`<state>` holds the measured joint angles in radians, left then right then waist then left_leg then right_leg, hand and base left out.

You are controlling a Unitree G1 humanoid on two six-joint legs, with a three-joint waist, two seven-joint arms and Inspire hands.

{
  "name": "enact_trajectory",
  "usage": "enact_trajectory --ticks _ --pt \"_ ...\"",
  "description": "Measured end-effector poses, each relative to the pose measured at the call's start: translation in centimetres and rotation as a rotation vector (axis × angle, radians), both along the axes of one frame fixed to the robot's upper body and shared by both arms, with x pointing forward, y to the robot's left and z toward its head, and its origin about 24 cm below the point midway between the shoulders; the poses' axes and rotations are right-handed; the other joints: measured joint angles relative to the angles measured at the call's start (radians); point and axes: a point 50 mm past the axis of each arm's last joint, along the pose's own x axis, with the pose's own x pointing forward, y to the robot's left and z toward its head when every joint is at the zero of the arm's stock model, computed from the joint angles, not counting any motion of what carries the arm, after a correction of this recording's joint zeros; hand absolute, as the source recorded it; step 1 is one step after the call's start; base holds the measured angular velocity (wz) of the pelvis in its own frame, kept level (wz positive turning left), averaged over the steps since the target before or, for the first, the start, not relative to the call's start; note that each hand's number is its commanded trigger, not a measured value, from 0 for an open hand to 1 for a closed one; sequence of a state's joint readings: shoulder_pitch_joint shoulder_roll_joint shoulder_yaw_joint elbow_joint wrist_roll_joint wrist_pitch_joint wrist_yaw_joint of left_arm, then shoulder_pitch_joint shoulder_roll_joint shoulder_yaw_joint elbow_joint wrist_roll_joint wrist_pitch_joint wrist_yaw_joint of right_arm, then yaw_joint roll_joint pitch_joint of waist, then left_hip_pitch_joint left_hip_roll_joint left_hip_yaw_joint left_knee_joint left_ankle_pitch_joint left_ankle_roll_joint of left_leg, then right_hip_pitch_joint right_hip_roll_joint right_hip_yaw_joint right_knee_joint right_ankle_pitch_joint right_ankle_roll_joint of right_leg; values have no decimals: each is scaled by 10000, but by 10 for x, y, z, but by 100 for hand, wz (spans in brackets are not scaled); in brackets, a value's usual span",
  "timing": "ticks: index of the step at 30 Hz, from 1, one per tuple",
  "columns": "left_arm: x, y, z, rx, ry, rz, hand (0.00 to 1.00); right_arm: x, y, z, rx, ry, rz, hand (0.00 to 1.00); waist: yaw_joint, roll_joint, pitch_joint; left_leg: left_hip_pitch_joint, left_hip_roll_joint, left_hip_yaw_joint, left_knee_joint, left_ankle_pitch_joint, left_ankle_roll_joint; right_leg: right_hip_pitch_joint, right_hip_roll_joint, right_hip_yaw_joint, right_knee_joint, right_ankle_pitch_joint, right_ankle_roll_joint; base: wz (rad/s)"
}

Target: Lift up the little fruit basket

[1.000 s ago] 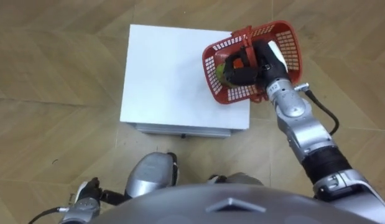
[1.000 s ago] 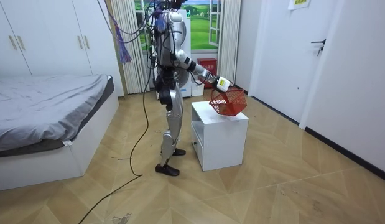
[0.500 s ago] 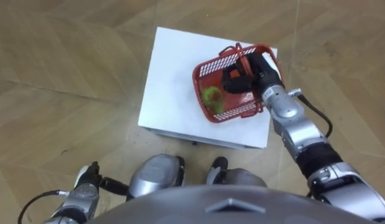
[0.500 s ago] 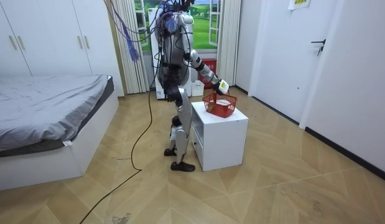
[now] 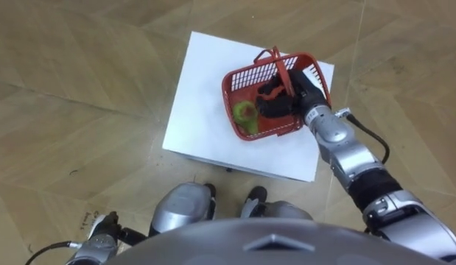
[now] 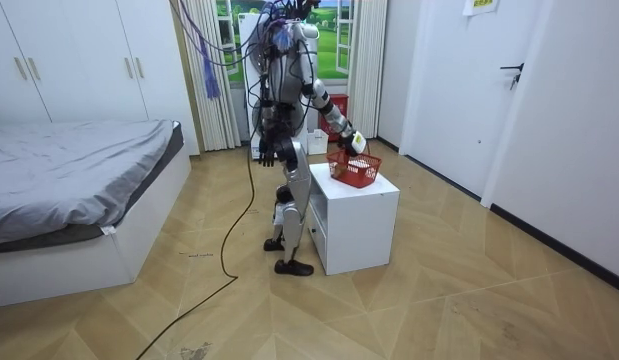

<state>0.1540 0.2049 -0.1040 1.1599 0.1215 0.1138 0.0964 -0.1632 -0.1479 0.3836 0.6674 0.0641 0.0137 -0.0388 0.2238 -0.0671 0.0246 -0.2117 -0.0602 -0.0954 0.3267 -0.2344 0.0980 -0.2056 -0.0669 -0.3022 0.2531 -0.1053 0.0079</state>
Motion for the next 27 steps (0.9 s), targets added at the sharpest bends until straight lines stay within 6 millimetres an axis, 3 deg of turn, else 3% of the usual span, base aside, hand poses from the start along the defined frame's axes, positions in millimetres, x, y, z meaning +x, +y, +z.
enact_trajectory --ticks 8,17,23,27 --pt "-3 0 0 13 85 24 0 -7 2 -8 -79 407 234 0 -8 -21 0 215 -3 -51 -143 0 2 268 18 -29 -168 -18 29 3" --pt "-4 0 0 76 122 151 0 -20 -1 -16 -104 792 109 0 -122 -140 -64 618 7 52 -366 -1 3 609 42 48 -333 -49 72 -2" --pt "-6 -2 -1 31 175 117 0 -20 -5 -7 -385 185 244 0 -570 -144 -99 974 55 218 -471 0 3 904 68 25 -407 -53 79 -3" --pt "-6 -1 0 76 150 157 0 -22 -10 8 -544 -819 126 0 -759 -130 -122 1372 131 446 -716 0 2 1143 164 355 -519 -52 79 -20"
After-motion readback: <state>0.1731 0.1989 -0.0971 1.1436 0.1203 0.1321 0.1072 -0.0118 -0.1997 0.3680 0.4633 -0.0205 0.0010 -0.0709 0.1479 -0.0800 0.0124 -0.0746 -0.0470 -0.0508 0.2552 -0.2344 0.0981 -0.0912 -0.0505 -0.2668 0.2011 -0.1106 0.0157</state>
